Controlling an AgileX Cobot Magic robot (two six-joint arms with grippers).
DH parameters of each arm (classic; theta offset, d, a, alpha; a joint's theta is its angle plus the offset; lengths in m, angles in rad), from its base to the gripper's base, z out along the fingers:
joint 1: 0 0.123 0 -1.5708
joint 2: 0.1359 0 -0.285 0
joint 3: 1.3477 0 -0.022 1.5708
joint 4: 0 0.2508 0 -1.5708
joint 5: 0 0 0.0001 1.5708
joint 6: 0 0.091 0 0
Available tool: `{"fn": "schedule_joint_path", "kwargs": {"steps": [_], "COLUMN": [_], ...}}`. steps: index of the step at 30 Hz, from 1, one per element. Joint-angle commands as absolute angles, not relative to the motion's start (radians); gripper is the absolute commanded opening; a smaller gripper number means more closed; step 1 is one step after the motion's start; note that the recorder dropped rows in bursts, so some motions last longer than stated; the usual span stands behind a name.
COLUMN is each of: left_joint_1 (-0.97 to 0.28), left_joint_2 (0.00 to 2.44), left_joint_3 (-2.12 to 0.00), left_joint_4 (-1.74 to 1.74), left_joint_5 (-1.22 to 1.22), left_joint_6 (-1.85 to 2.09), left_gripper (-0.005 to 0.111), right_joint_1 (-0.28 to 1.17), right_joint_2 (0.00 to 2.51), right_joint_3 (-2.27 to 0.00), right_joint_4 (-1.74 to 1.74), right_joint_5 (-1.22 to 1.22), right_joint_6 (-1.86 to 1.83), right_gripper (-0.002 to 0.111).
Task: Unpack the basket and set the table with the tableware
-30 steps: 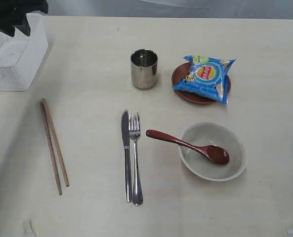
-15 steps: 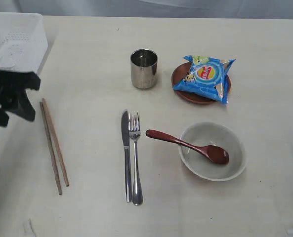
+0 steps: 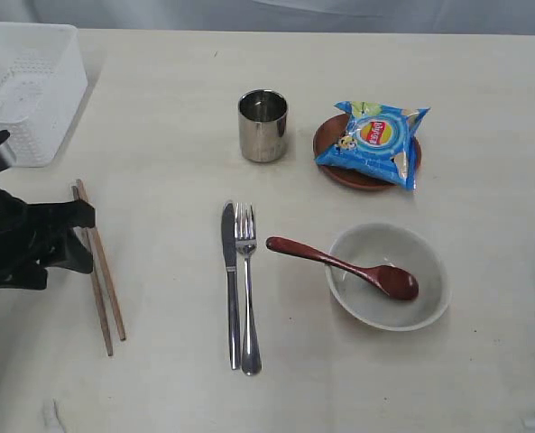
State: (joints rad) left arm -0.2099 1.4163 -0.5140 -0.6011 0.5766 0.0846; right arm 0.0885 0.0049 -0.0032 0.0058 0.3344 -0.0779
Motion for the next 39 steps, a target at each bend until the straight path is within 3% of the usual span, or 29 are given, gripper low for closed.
{"fn": "schedule_joint_path", "kwargs": {"steps": [1,6,15,21,29,33,39], "left_joint_1": [-0.278,-0.336,-0.338,-0.338,-0.338,-0.342,-0.422], "left_joint_2": [1.494,1.577,1.737,1.776,1.807,1.809,1.809], "left_joint_3": [-0.510,-0.510,-0.552,-0.636,-0.673,-0.714,-0.800], "left_joint_4": [-0.639,-0.641,-0.620,-0.540,-0.479,-0.476,-0.447], "left_joint_5": [0.478,0.319,0.329,0.438,0.492,0.506,0.516], "left_joint_6": [0.118,0.118,0.131,0.133,0.133,0.136,0.150], "left_gripper": [0.053,0.053,0.052,0.027,0.020,0.000,0.000], "right_joint_1": [0.083,0.083,0.083,0.083,0.083,0.083,0.083], "right_joint_2": [0.000,0.000,0.000,0.000,0.000,0.000,0.000], "right_joint_3": [0.000,0.000,0.000,0.000,0.000,0.000,0.000], "right_joint_4": [0.000,0.000,0.000,0.000,0.000,0.000,0.000], "right_joint_5": [0.336,0.336,0.336,0.336,0.336,0.336,0.336], "right_joint_6": [-0.075,-0.075,-0.075,-0.075,-0.075,-0.075,-0.075], "right_gripper": [0.000,0.000,0.000,0.000,0.000,0.000,0.000]}}
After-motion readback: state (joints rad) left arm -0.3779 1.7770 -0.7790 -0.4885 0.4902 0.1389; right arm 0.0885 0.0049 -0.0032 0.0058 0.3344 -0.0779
